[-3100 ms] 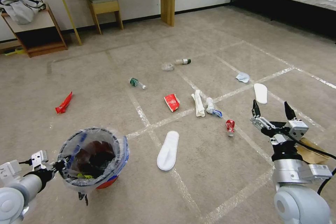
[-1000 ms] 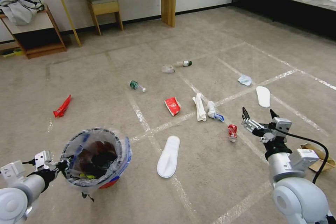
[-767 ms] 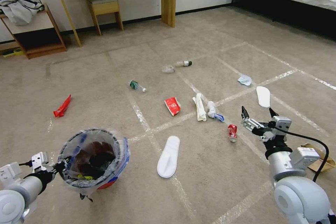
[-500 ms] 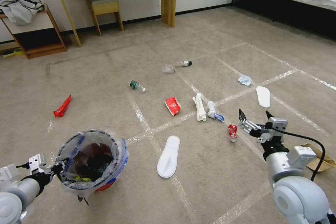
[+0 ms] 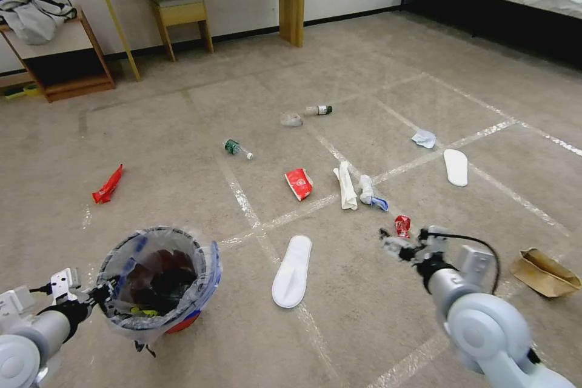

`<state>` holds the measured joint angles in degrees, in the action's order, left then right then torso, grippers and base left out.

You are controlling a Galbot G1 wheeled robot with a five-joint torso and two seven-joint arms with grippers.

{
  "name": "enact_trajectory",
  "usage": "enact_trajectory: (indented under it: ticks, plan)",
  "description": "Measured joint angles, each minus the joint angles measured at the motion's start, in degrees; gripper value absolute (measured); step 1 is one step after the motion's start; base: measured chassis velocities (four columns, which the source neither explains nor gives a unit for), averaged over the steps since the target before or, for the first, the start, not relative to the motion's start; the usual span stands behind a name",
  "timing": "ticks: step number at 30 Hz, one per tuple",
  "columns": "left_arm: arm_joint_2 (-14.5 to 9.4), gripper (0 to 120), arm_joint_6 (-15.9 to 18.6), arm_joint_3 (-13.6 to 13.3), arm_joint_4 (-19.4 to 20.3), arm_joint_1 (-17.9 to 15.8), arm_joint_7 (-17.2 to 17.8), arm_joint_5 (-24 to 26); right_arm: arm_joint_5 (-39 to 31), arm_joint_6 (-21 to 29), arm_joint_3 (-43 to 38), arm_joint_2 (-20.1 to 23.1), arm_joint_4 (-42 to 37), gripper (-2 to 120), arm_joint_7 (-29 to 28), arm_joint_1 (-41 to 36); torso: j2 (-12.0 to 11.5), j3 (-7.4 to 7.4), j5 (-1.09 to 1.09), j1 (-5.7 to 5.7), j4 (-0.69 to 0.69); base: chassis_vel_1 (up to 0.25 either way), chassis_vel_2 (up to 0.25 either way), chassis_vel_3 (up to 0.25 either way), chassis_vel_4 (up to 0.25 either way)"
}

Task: Pick up the trash bin and place the garbage on the floor into it.

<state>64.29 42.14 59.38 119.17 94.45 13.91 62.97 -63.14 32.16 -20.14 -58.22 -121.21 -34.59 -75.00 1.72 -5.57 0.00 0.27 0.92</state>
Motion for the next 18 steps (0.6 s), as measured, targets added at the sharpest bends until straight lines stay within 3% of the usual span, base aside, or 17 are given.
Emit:
enact_trajectory:
  ticks: [7, 9, 18]
  plan:
    - [0.79, 1, 0.0, 0.67, -0.29, 0.55, 0.09, -0.8, -6.68, 2.58, 9.08, -2.44, 9.64, 100, -4.59, 8.8, 0.0, -0.01, -0.01, 0.0, -0.01, 0.0, 0.0, 0.0, 0.0]
    - [1.26, 1, 0.0, 1.03, -0.34, 0.93, 0.09, -1.09, -9.33, 3.85, 13.22, -4.85, 13.28, 100, -7.22, 11.94, 0.0, -0.01, -0.01, 0.0, -0.01, 0.0, 0.0, 0.0, 0.0]
    - [2.25, 1, 0.0, 1.36, -0.79, 1.16, 0.03, -1.95, -10.3, 4.71, 20.89, -12.38, 22.06, 100, -11.07, 16.92, 0.0, 0.0, -0.01, 0.0, -0.01, 0.0, 0.0, 0.0, 0.0]
